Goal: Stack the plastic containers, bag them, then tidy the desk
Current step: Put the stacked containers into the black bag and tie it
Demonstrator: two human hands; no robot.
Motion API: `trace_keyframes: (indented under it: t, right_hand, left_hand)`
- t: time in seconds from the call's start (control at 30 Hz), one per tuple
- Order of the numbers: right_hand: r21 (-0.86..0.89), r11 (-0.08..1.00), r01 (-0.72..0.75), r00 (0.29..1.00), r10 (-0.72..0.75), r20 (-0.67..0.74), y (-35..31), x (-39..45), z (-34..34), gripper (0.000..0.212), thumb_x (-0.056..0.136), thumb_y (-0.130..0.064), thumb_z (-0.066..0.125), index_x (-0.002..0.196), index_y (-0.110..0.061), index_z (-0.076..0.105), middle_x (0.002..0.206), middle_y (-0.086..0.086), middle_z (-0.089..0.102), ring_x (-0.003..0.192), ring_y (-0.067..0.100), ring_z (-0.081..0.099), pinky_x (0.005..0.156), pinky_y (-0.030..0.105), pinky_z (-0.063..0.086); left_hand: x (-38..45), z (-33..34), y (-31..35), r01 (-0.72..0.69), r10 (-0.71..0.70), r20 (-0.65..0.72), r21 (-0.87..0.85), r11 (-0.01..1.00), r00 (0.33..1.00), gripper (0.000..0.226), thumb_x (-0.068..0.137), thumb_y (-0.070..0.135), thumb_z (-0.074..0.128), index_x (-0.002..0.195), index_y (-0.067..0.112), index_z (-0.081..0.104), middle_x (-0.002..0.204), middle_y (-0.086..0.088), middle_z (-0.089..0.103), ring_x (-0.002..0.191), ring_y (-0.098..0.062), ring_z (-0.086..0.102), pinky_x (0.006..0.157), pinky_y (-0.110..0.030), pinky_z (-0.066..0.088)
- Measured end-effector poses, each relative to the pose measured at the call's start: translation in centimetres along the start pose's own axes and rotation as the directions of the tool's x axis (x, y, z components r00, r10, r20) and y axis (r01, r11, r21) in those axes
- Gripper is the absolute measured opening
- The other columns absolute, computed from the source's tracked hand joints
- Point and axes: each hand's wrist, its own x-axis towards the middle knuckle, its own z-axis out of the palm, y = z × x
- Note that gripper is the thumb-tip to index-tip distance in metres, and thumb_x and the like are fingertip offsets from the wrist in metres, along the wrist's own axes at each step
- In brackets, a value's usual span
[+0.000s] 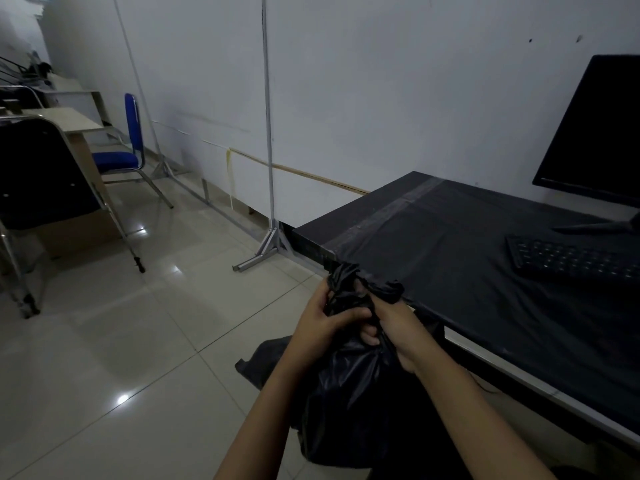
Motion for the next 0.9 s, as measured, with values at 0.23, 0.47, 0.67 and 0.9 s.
trace_keyframes:
  t: [0.23,0.47,0.67,0.9]
  right_hand:
    - [-0.416,0.909,-0.006,1.000,-0.003,-0.022,-0.7,-0.3,-0.7,0.054,0.091,-0.054,0.048,0.094,-0.004,0.068,0.073,0.015,0.070,0.064,0.023,0.067,0.069,0.033,0.055]
    - [-0.458,0.866,0.203,0.969,-0.109,0.223,-1.1,-0.6,-1.5,0.032,0.075,-0.027,0.080,0.102,-0.015,0.068,0.094,-0.003,0.074,0.086,0.010,0.070,0.077,0.019,0.054]
    - [-0.671,0.687,0.279,0.959,-0.160,0.234,-1.5,-0.9,-2.8,0.030,0.075,-0.033,0.081,0.102,-0.034,0.069,0.099,-0.018,0.073,0.092,-0.008,0.066,0.073,0.002,0.044]
    - [-0.765,0.515,0.386,0.915,-0.320,0.246,-0.7,-0.9,-2.8,0.022,0.081,-0.035,0.074,0.100,-0.044,0.065,0.096,-0.027,0.069,0.091,-0.016,0.061,0.076,0.002,0.042]
  left_hand:
    - [-0.3,0.6,-0.4,-0.147,0.149,-0.122,0.031,0.989,0.981,0.022,0.094,0.001,0.053,0.085,0.020,0.055,0.061,-0.002,0.054,0.046,-0.017,0.048,0.047,-0.025,0.046]
    - [0.3,0.1,-0.6,-0.110,0.220,-0.343,0.311,0.944,0.913,0.003,0.091,0.023,0.064,0.093,0.023,0.064,0.087,0.009,0.070,0.085,-0.009,0.066,0.076,-0.021,0.051]
    - [0.7,0.4,-0.7,-0.083,0.316,-0.390,0.509,0.857,0.865,0.026,0.093,0.029,0.060,0.068,0.030,0.053,0.065,0.018,0.060,0.060,0.006,0.051,0.056,-0.009,0.039]
    - [1.6,-0.4,0.5,0.107,0.029,-0.341,0.372,0.922,0.939,0.035,0.081,0.036,0.073,0.080,0.004,0.060,0.073,-0.010,0.068,0.068,-0.012,0.064,0.065,-0.030,0.048]
